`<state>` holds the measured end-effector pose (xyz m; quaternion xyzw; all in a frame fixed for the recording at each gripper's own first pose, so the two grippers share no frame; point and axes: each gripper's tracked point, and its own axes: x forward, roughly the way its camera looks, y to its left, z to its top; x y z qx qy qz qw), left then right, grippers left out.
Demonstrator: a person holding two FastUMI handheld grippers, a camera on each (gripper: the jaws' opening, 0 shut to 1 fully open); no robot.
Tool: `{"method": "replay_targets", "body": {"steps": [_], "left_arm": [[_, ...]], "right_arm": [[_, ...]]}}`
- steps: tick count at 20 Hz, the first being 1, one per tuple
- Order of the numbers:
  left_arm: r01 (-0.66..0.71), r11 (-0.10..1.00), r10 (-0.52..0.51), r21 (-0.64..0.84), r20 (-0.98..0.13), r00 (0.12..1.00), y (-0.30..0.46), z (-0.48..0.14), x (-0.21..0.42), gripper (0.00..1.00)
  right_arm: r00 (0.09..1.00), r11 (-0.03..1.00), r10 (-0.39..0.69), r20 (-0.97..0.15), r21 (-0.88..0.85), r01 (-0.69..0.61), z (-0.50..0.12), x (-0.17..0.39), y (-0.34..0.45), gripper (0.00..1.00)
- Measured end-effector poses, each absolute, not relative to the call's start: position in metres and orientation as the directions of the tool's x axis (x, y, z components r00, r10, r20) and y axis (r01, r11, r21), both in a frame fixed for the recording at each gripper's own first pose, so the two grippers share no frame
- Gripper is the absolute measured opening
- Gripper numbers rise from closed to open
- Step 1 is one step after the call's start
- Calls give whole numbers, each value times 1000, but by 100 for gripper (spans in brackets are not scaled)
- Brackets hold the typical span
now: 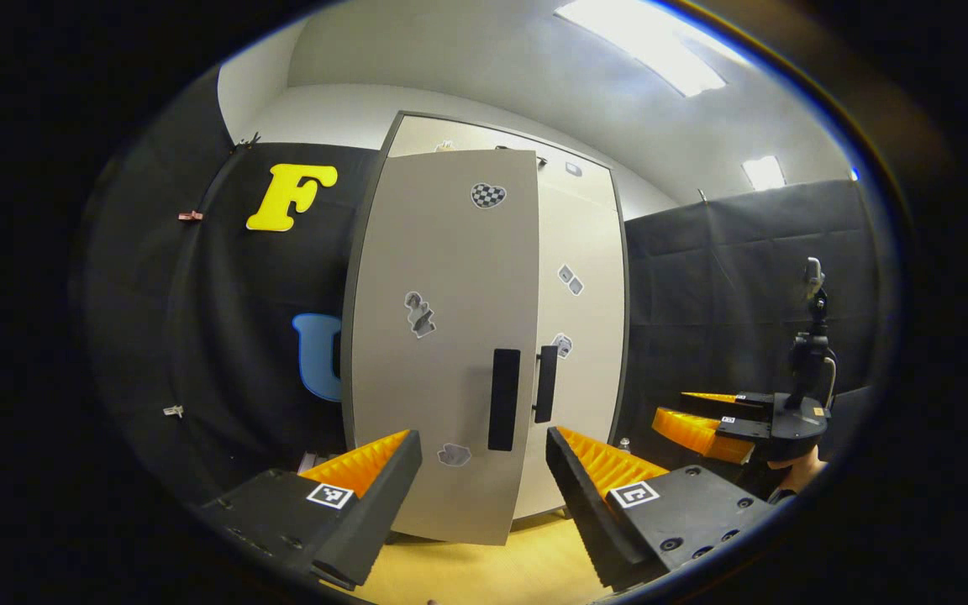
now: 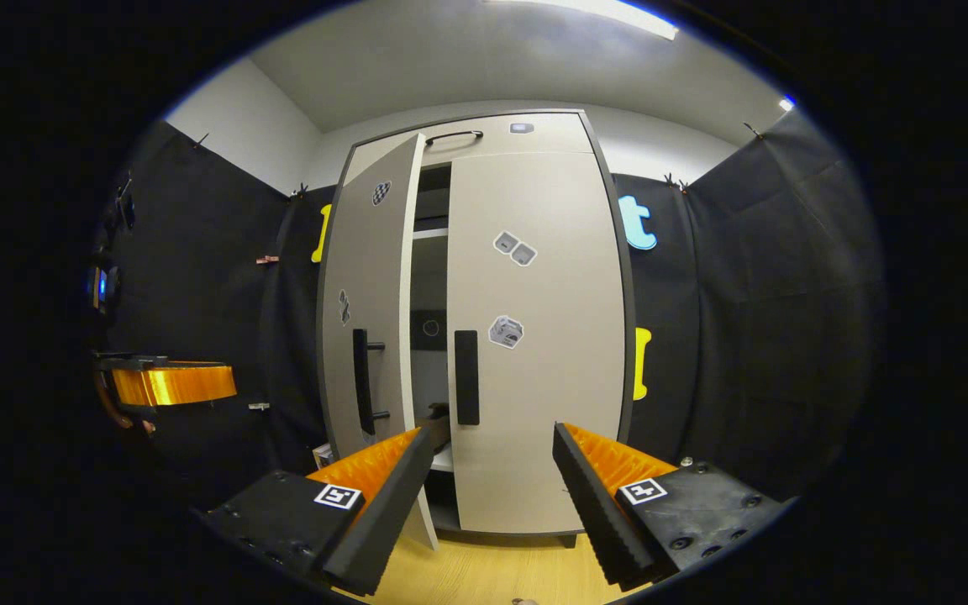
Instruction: Grab one shoe with the right hand and put it into the shoe cabinet, grab the other shoe with the left hand and put it into the shoe cabinet; then close the right door with the right hand and the left door with the left hand.
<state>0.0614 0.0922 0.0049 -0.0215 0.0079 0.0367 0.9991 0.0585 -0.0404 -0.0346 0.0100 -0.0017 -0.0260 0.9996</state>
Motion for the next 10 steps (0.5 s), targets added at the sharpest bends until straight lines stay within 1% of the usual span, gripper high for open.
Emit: {"method": "replay_targets", "body": {"steps": [5, 10], "left_arm": [[-37, 986, 39, -165, 14, 999, 84, 7, 53, 94], [-47, 988, 49, -145, 10, 999, 87, 9, 49, 94]], "right_arm": [[997, 997, -76, 3, 9, 76, -31, 41, -36, 95], [996, 996, -88, -2, 10, 88, -31, 32, -35, 95]]}}
